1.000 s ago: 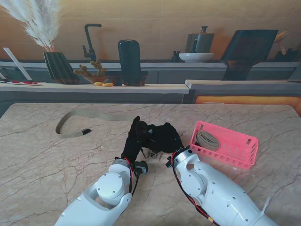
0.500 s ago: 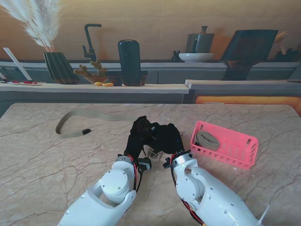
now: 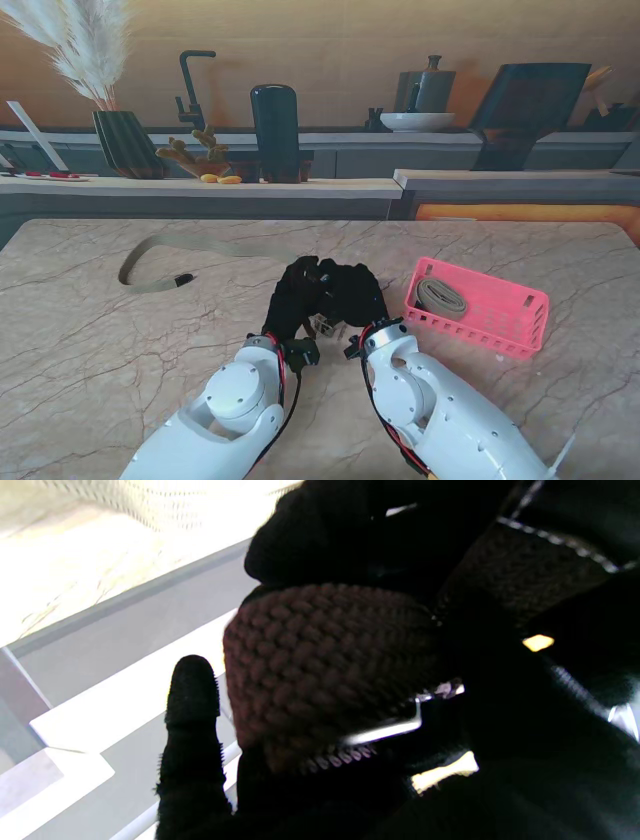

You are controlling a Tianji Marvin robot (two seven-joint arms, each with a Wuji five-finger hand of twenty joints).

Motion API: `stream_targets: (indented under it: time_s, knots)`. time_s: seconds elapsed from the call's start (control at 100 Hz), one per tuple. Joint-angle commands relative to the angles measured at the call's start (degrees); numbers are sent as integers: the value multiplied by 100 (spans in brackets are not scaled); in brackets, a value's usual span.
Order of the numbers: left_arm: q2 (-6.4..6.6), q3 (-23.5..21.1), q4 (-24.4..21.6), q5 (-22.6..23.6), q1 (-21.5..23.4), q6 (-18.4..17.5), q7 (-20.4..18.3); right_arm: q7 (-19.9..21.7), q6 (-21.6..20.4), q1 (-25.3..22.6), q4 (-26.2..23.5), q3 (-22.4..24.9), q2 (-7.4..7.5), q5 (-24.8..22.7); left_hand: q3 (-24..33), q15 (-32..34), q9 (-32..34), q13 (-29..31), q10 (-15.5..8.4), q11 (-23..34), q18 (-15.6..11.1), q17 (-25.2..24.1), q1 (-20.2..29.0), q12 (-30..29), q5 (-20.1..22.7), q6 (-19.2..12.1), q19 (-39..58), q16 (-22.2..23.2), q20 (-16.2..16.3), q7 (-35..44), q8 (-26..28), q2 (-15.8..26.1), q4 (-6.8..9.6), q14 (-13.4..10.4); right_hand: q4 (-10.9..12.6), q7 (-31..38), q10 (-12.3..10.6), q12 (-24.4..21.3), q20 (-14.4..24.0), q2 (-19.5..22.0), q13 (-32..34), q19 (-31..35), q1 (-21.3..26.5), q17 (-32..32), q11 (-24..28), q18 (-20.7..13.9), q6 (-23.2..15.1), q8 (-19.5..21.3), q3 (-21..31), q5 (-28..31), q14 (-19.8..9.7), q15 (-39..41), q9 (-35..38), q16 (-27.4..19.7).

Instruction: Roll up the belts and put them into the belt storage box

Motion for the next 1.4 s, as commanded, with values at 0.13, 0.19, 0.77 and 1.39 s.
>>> stream_targets:
  time_s: [0.13, 0.19, 0.77, 1.39]
  knots:
    - [-98, 58, -203, 298, 131, -193, 19, 654, -197, -73, -284, 48, 84, 4, 550, 434, 973, 570, -449, 306, 469, -12, 683, 464, 1440, -245, 65, 39, 32, 1301, 177, 733, 237, -204, 609, -2047, 61, -130, -138, -135, -1127, -510, -699, -485, -1004, 54, -1500, 1108, 1062, -564, -87, -1426, -1496, -588]
    - [-100, 41, -188, 353, 129, -211, 55, 871, -209, -149, -421, 140, 150, 3, 634, 506, 1117, 602, -455, 335, 678, -66, 681, 588, 1448, -297, 127, 83, 81, 1537, 360, 699, 224, -158, 620, -2298, 111, -172, -110, -183, -1282, -644, -841, -590, -1158, 34, -1413, 1132, 1012, -962, -66, -1655, -1877, -687]
    - [-40, -112, -81, 754, 68, -29, 8, 1917, -141, -1101, -1536, 1327, 566, -528, 718, 576, 1298, 453, -457, 257, 766, -268, 681, 880, 1490, -425, 491, 376, 335, 2062, 1072, 386, 157, -3, 663, -3024, 312, -205, 299, -253, -1352, -1311, -946, -747, -1556, 146, -1318, 1490, 543, -1582, 181, -2280, -2472, -838]
    - [-28, -90, -108, 725, 122, -87, -27, 995, -64, -786, -934, 1204, 526, -1196, 836, 406, 733, 24, -377, 319, 667, -502, 449, 365, 1509, -450, 387, 353, 320, 2252, 1308, 291, 30, 91, 277, -571, -300, -14, 318, 1275, -457, -1077, 1054, -335, -1196, 186, -2750, 596, 391, -118, -51, -1568, -351, -454]
